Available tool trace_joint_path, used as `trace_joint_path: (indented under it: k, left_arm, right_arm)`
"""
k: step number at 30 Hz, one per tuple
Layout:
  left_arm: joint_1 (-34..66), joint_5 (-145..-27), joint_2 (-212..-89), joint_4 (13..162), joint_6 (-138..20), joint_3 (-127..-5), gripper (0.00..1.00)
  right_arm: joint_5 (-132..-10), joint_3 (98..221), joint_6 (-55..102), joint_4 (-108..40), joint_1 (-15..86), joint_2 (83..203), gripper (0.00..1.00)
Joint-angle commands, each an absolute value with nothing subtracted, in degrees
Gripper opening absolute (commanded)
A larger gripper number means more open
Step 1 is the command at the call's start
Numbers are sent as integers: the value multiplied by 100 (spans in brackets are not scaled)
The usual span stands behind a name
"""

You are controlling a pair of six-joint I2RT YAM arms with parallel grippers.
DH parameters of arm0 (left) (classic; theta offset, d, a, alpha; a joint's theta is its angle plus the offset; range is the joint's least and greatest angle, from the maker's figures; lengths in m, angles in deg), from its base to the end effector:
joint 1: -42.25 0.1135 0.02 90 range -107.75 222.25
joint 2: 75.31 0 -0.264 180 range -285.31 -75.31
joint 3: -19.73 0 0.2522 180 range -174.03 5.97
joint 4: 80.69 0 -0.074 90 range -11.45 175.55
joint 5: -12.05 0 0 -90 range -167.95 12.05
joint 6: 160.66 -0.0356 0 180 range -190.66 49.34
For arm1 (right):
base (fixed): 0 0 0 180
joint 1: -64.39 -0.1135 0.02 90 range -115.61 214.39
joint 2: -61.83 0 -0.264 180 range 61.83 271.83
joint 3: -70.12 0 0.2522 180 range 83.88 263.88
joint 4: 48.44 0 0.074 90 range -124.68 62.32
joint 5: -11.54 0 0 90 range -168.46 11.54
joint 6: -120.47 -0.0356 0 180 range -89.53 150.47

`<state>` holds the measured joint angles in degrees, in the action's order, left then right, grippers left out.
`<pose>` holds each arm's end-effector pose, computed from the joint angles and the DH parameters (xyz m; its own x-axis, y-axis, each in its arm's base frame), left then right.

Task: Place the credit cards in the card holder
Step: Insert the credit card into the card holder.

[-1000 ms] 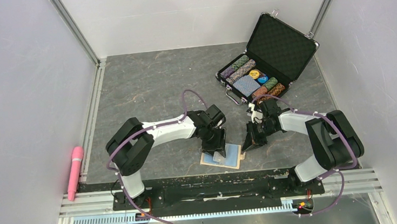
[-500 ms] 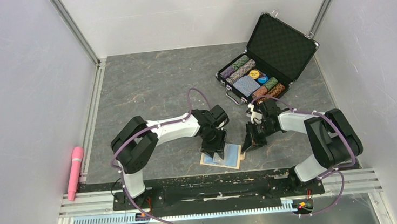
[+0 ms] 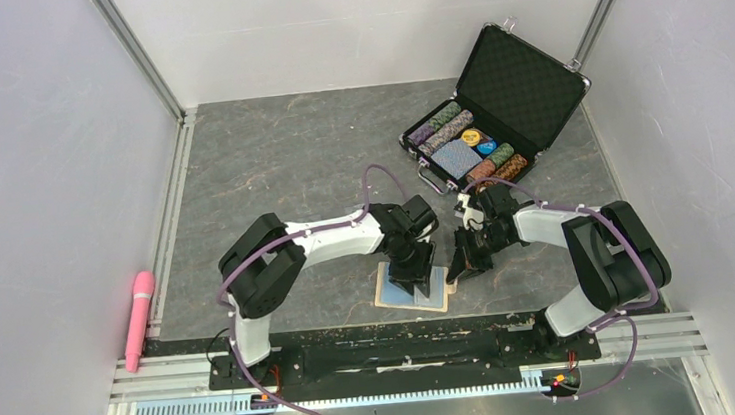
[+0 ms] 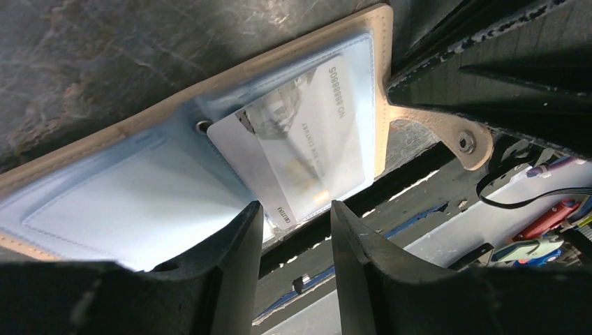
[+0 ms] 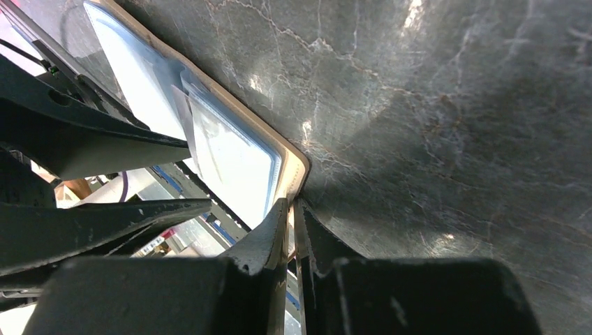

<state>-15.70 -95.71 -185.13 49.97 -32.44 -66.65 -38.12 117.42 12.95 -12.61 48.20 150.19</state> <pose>0.1886 -0.3218 0.1585 -0.9273 0.3707 -0.0523 0.3582 0.8378 -0.4121 0.2102 0.0850 0.1132 -0.9984 -0.0509 -0.0265 -0.0556 0.7407 0.6695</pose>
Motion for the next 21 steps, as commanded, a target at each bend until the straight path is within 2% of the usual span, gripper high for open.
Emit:
trace_joint_path:
  k: [1,8,14,21]
  left_arm:
    - [-1611,-9770,-18700,5085,-3545,-7061,47]
    - [-1645,-9914,-18921,5016,-3688,-7495,48]
    - [-1545,-9470,-18594,4817,-3814,-7393,60]
    - [-1134,-9390,-18012,5058,-3808,-7003,64]
  right_arm:
    - [-4327,11701,1481,-1208,4745,15185,9]
    - [-4429,11835,1485,-1127,4743,15142,9]
    - [-4630,12185,1587,-857,4743,15097,8]
    - [-4708,12350,1633,-715,4744,14996,12]
